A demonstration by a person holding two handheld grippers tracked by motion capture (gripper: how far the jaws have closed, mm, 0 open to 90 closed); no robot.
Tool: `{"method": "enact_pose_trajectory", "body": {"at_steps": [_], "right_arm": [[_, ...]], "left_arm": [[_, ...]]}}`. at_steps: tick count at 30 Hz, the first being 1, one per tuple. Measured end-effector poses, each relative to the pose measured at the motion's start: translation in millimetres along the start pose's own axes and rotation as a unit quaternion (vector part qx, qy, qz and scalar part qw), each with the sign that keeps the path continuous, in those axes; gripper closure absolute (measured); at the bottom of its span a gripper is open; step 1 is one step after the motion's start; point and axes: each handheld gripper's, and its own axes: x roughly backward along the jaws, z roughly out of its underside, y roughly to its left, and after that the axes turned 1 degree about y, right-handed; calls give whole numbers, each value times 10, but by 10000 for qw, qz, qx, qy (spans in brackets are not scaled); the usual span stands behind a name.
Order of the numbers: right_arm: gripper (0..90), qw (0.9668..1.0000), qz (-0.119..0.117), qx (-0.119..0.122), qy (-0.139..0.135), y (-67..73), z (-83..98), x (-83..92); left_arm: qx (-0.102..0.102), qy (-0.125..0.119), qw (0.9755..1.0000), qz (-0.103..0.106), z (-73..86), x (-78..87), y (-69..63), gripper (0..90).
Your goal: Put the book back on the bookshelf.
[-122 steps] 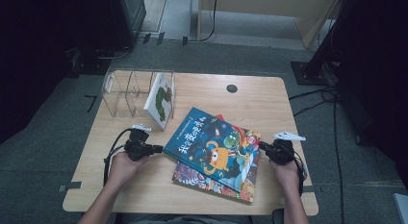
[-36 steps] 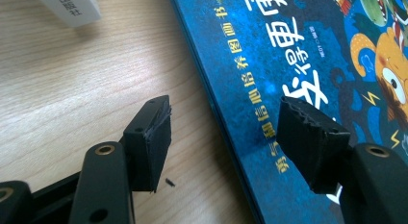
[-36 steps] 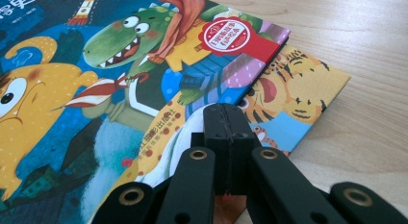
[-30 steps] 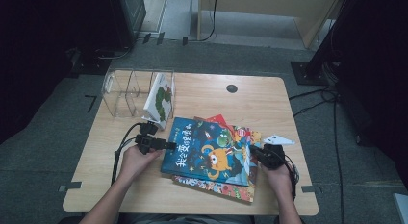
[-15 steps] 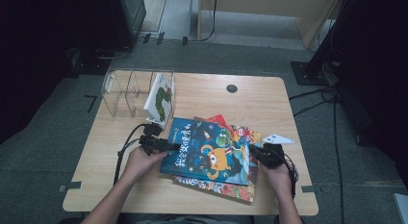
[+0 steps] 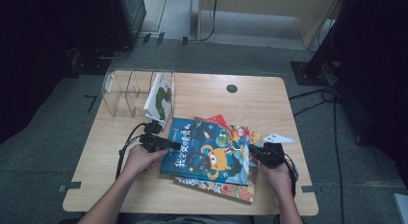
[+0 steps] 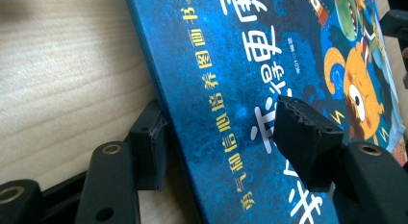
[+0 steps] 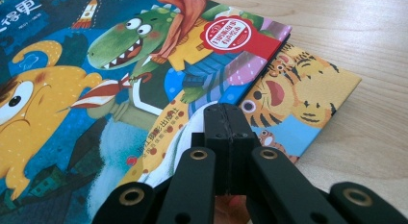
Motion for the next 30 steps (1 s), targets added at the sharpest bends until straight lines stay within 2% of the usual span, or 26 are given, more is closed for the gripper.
{"method": "enact_pose_trajectory", "body": {"at_steps": [3, 7, 11, 14, 17, 19, 20, 22, 24, 26, 28, 30], "right_arm": [[900, 10000, -13, 10, -1, -4, 0, -3], [900, 10000, -91, -21, -11, -9, -5, -14], [900, 9995, -313, 10, -19, 41, -19, -62], [900, 9990, -423, 109, -12, 101, -35, -103], [900, 9983, -560, 172, 31, 166, -66, -154], [900, 9977, -609, 293, 67, 234, -98, -199], [900, 9975, -623, 325, 81, 260, -109, -213], [900, 9967, -652, 462, 121, 316, -138, -251], [900, 9952, -791, 556, 145, 368, -166, -298], [900, 9928, -960, 699, 136, 446, -183, -355], [900, 9913, -975, 864, 178, 532, -212, -396], [900, 9898, -981, 1004, 259, 595, -250, -429]], "left_arm": [[43, -42, 10000, 76, -1, 82, -29, 442], [10, -148, 9995, 273, -33, 291, -112, 478], [-176, -174, 9996, 125, -81, 547, -242, 498], [-58, -132, 9992, 360, -123, 739, -274, 521], [-81, -37, 9996, 268, -165, 845, -334, 544], [-94, -61, 9995, 284, -184, 922, -373, 577], [-58, -101, 9989, 444, -199, 980, -381, 596], [1, -27, 9981, 618, -236, 1052, -393, 641], [21, 97, 9984, 557, -285, 1095, -451, 657], [-62, 252, 9990, 377, -335, 1117, -531, 655], [-65, 221, 9987, 454, -388, 1180, -574, 686], [-57, 206, 9989, 423, -422, 1223, -599, 708]]}}
